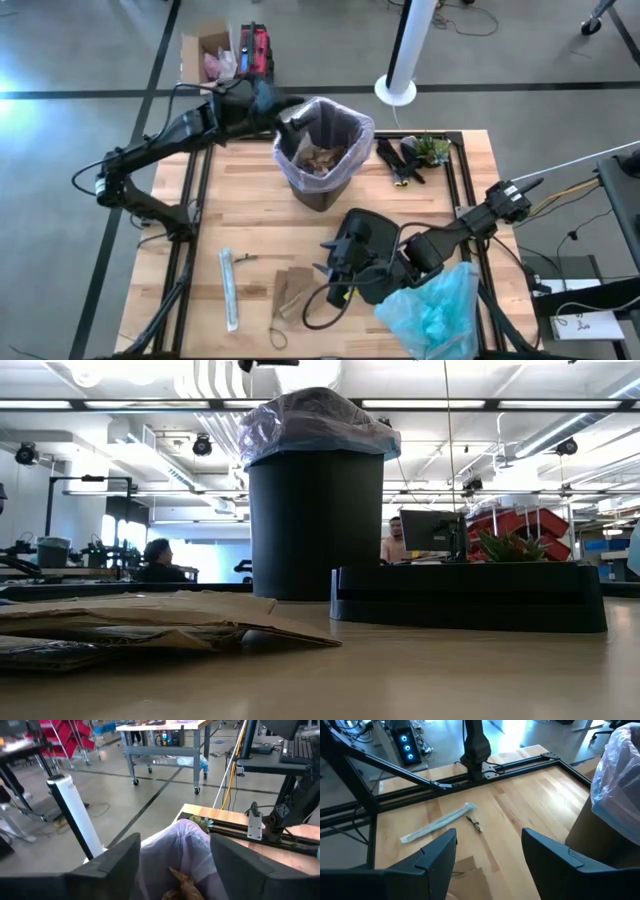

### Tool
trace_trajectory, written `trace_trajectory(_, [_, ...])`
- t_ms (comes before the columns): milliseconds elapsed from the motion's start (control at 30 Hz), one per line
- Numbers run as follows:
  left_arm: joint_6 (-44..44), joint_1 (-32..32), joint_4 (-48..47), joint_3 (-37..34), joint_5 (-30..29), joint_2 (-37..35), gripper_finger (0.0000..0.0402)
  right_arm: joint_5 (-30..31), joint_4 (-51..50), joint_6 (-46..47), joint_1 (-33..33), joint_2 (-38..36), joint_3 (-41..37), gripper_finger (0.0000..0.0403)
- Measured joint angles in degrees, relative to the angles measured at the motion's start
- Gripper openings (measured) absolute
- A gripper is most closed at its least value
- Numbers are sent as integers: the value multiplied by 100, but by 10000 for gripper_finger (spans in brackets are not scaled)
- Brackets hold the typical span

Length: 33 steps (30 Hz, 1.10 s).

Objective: Place trash/remove bag and relplace
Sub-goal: Put the brown napkin into the black trash bin, then put the piece of cardboard into the black trash bin

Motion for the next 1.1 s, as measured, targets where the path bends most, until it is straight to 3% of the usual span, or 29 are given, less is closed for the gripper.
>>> trace_trajectory(200, [85,-158,-747,-4,46,-623,262,21,27,-107,-36,17,0,208])
trace_trajectory(400, [2,-599,-1722,-242,51,-1322,261,638,491,-246,-151,201,2,221])
trace_trajectory(633, [-865,-1514,-1814,-1230,44,-2238,259,542,1737,-1169,-382,696,7,238])
trace_trajectory(733, [-1313,-2046,-1814,-1813,-216,-2577,263,513,2240,-1374,-482,895,9,247])
trace_trajectory(1000, [-2327,-3700,-1562,-3228,-1105,-3026,269,-957,2461,-979,-730,1360,9,289])
trace_trajectory(1100, [-2604,-4179,-1520,-3544,-1323,-2962,268,-1122,2450,-854,-737,1515,7,309])
